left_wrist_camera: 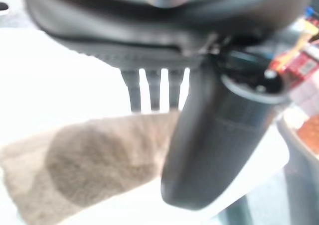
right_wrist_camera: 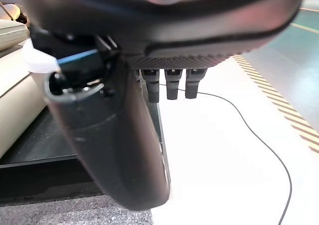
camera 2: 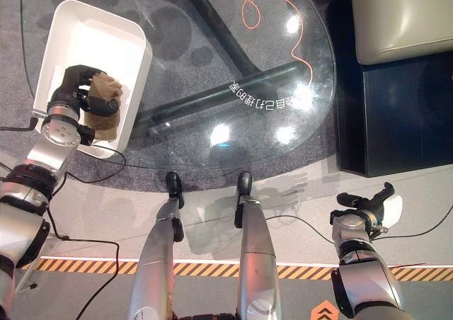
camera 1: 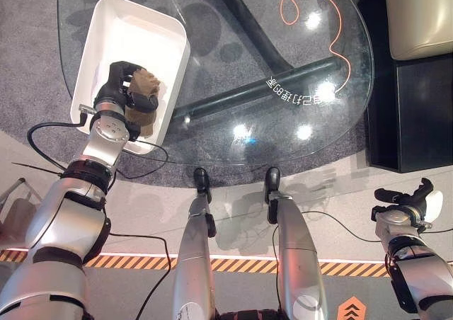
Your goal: Wipe the table with a cloth and put it in the basket.
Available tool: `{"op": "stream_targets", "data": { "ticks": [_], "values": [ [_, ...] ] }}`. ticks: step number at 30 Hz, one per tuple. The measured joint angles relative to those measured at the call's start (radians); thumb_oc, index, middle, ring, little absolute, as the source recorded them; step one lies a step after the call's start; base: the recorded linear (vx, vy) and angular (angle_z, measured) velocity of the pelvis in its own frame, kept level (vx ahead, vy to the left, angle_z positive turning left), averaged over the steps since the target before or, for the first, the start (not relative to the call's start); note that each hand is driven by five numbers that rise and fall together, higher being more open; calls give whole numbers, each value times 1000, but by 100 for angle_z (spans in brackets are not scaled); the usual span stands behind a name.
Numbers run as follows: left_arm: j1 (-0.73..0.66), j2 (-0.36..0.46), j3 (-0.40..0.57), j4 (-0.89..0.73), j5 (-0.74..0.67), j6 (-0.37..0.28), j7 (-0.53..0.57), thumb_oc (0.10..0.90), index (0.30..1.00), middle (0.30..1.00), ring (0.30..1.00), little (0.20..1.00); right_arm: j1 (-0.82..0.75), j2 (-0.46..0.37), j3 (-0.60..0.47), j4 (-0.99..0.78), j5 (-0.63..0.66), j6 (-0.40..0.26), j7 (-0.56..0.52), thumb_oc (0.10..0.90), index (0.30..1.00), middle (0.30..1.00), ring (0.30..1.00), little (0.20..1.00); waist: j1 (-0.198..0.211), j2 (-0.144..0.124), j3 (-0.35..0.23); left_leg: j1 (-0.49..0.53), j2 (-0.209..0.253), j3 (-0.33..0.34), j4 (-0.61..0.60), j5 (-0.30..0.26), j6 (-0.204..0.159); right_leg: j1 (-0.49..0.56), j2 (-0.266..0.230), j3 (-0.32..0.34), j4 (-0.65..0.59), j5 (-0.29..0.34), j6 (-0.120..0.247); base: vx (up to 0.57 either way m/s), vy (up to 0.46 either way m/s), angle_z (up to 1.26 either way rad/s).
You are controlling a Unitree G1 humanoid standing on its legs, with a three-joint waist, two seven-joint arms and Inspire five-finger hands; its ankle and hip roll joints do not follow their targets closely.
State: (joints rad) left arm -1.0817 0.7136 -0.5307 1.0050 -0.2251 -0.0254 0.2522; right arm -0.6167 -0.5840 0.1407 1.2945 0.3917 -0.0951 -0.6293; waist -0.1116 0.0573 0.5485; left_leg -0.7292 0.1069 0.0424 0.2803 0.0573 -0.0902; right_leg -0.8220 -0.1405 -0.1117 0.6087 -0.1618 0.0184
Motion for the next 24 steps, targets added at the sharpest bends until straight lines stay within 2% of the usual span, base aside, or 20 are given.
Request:
{"op": "stream_targets", "data": {
  "ticks": [15, 20, 24],
  "values": [
    [-27, 0, 0, 0, -34, -14, 14, 800, 900, 900, 900, 900, 0, 0, 2, -9, 0, -1, 5, 800, 900, 900, 900, 900, 0, -1, 0, 6, -2, 2, -2, 0, 0, 2, 0, 5, 0, 1, 2, 0, -2, 0],
    [-23, 1, 24, -9, -82, -82, 74, 800, 900, 900, 900, 900, 3, 34, 7, -9, 0, -9, 20, 800, 900, 900, 900, 900, 1, -11, 0, 33, 0, 1, -5, 0, 0, 31, 2, 4, -5, 1, 3, 10, -72, 0],
    [23, 4, 83, -81, -119, -143, 105, 800, 900, 900, 900, 900, 32, 74, 6, -17, 0, -22, 31, 800, 900, 900, 900, 900, 8, -13, -1, 126, 3, 1, -68, 12, -4, 112, 6, -1, -47, 1, 6, 17, -44, 0]
  ]
}}
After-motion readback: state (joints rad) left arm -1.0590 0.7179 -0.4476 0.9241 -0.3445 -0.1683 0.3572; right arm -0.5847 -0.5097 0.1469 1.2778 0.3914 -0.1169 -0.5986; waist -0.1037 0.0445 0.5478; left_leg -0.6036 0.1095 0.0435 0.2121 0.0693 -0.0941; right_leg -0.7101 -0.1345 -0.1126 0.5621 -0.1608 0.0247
